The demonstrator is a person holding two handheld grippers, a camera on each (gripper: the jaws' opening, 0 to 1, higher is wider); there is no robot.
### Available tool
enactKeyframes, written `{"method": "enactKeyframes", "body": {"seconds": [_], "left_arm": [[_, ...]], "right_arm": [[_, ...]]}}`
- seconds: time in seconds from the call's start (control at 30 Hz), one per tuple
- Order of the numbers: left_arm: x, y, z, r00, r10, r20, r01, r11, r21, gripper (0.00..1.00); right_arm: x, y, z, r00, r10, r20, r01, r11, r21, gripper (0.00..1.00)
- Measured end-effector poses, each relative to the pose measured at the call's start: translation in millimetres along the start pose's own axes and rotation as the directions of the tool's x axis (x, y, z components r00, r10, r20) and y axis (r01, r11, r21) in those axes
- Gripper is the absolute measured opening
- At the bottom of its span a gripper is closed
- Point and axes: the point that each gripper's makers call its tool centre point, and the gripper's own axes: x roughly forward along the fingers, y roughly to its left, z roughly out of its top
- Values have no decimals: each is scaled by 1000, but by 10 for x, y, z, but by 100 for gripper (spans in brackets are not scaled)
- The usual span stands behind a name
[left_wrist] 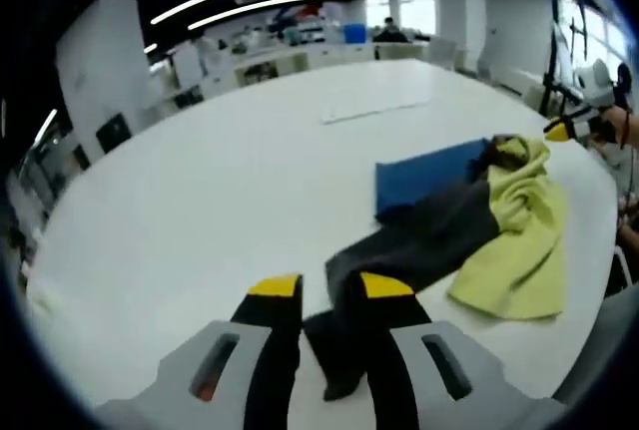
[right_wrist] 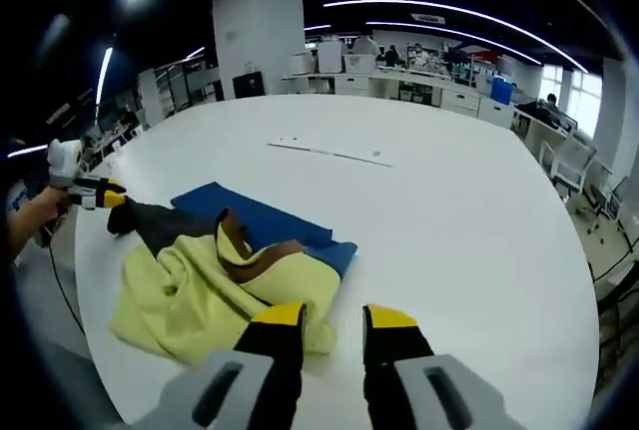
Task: Fold the garment on the visible template until the final outline fits inside the template.
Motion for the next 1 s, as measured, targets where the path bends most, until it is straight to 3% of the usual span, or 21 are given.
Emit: {"method": "enactKeyframes", "body": {"seconds": [0.27, 0.57, 0.87, 1.0], "left_arm": [[152, -315, 374, 993, -99, 61, 95, 993, 72, 28], [491, -716, 621, 973, -224, 56, 217, 970, 114, 31], [850, -1076, 629, 950, -311, -3, 306, 935, 180, 28], [1019, -1190, 566, 941, -337, -39, 337, 920, 200, 27]], "right_arm": [[96, 14, 215, 999, 43, -2, -43, 993, -113, 26], [330, 72, 328, 993, 115, -32, -119, 972, -201, 27], [625, 43, 319, 982, 174, -77, -188, 951, -246, 27], [743, 95, 273, 966, 232, -111, -254, 928, -273, 26]]}}
